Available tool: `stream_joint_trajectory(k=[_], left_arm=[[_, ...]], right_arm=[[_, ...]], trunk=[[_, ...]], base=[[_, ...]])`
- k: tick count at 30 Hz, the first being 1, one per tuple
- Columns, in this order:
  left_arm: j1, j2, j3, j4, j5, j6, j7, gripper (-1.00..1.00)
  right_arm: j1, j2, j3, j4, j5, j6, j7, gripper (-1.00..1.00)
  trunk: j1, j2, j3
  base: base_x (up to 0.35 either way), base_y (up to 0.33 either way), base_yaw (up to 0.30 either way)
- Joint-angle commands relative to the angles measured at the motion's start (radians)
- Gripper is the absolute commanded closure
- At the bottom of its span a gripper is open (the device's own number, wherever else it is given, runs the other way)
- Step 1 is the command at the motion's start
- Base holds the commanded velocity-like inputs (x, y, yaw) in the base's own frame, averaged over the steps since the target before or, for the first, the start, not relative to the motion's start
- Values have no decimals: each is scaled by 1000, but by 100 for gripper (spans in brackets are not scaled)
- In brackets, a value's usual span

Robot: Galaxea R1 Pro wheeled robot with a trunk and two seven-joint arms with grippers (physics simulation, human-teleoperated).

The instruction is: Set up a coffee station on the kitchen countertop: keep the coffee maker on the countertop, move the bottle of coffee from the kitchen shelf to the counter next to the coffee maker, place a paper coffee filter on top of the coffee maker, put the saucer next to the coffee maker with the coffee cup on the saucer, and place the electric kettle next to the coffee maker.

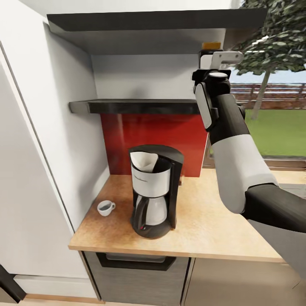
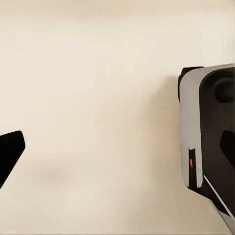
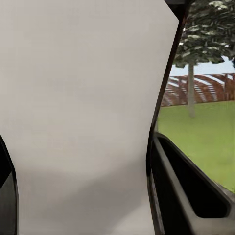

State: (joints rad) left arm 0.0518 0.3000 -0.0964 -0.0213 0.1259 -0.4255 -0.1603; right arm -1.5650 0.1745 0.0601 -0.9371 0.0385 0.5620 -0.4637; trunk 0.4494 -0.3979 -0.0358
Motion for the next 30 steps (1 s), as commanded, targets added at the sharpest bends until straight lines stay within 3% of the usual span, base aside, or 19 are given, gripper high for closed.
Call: stream_joint_trajectory(k=[1, 8, 30], left_arm=[[0, 1, -8, -2, 11, -1, -4, -100], [0, 1, -8, -2, 12, -2, -3, -100], [0, 1, -8, -2, 11, -1, -2, -100]], right_arm=[[-1, 0, 1, -1, 4, 7, -4, 100], [-1, 0, 1, 1, 6, 7, -4, 100], [0, 0, 1, 1, 6, 7, -5, 100]], trunk=[[1, -2, -2], [1, -2, -2], [1, -2, 0]], base=[[0, -270, 0], [0, -270, -68], [0, -271, -259]])
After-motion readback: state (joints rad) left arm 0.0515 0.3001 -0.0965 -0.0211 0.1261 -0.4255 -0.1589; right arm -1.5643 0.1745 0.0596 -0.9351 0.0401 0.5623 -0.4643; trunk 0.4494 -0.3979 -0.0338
